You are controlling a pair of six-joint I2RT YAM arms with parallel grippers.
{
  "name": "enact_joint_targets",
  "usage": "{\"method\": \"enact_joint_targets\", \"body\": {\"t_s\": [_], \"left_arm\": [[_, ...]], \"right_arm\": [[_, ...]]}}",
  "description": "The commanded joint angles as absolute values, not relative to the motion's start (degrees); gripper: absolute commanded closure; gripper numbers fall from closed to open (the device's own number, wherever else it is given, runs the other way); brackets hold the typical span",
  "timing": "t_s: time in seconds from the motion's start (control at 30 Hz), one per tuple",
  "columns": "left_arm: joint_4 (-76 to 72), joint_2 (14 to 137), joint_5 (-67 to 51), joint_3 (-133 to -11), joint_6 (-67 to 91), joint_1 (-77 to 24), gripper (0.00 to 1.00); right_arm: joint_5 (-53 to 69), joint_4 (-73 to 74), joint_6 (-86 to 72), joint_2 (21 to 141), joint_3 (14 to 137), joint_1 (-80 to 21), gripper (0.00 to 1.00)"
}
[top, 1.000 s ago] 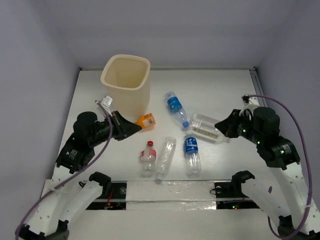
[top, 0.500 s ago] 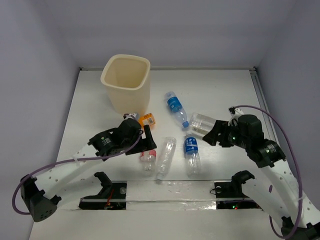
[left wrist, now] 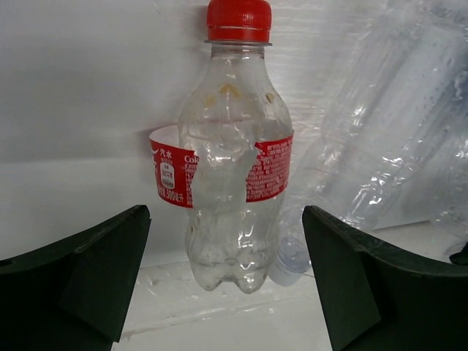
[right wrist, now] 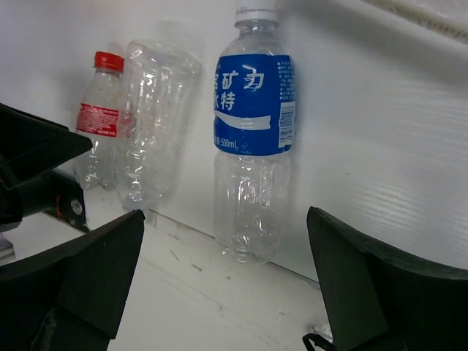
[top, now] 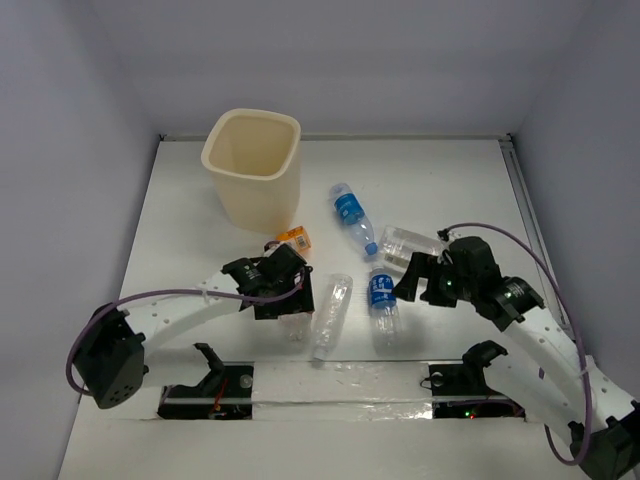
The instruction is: Put the plastic bottles in the bin
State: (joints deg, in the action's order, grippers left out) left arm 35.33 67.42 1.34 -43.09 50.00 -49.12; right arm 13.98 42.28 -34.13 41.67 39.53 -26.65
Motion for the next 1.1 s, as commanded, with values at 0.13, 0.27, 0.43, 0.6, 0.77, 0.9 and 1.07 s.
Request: {"method": "enact_joint_targets", "body": {"t_s": [0.13,0.27,0.43,0.6,0.77,0.9,1.07], "left_arm": [[27.60,72.15,1.85,-40.35,48.16,-49.39,0.33],[26.89,71.55,2.11,-38.59,48.34,-49.39,0.59],[33.38,65.14,4.91,-42.88,47.82,-49.39,0.71],[43.39,62.93,7.99,-55.96,45.44,-48.87,0.75],[48.51,64.51,14.49,-77.49,39.83,-44.22,0.74],[44.32,69.15,12.14,-92.77,30.25,-32.63,0.74],[39.82,77.77,8.80,-104.14,24.53,-22.53,0.74]], "right_arm": [[13.10,31.66,-39.37,45.26,34.11,-29.00,0.02],[12.48,27.09,-39.46,49.91,33.23,-30.14,0.02],[11.52,21.55,-39.55,56.86,33.13,-32.07,0.02],[10.37,19.07,-38.50,63.36,33.75,-32.08,0.02],[8.44,18.02,-38.32,68.54,33.58,-32.61,0.03],[8.53,17.14,-38.93,69.44,32.61,-33.13,0.17],[7.82,21.34,-38.94,64.61,34.27,-33.13,0.42]]}}
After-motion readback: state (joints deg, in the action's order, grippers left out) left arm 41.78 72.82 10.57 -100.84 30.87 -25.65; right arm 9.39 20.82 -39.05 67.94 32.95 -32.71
